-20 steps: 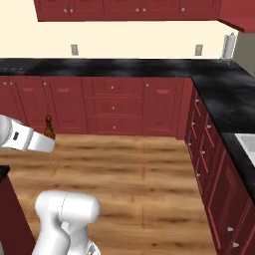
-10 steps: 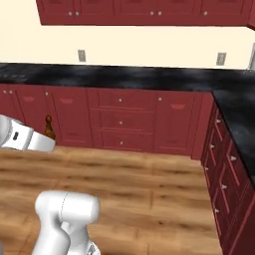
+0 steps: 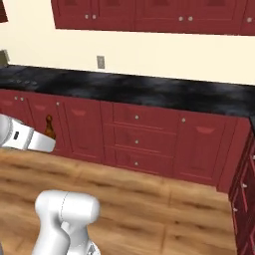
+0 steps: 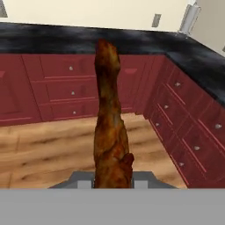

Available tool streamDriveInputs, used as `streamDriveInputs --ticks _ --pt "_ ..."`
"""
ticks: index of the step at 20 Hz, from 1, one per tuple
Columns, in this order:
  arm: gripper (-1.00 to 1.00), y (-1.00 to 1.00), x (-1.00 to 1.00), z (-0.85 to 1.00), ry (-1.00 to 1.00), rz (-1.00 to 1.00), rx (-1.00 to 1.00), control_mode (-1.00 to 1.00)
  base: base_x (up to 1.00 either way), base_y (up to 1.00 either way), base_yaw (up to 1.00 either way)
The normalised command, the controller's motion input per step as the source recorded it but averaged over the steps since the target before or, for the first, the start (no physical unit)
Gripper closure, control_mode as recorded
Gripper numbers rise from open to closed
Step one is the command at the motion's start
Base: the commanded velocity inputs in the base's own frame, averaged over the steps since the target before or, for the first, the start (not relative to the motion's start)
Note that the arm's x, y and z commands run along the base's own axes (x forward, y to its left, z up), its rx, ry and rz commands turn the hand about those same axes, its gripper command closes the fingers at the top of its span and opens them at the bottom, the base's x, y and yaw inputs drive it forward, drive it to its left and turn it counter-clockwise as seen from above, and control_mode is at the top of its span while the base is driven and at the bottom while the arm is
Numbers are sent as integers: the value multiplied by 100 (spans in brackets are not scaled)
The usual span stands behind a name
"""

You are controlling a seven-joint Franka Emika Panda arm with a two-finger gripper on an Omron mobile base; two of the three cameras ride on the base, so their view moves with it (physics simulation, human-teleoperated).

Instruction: Transport the chicken drumstick from the fridge to the microwave and turn on the microwave.

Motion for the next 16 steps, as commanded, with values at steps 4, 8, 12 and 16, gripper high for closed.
streamDriveInputs --ticks 4,8,12,16 --pt "100 0 0 0 0 0 0 100 77 0 46" --pt "100 0 0 0 0 0 0 100 74 0 49" --pt "100 0 0 0 0 0 0 100 71 0 53" --pt "100 0 0 0 0 0 0 100 67 0 57"
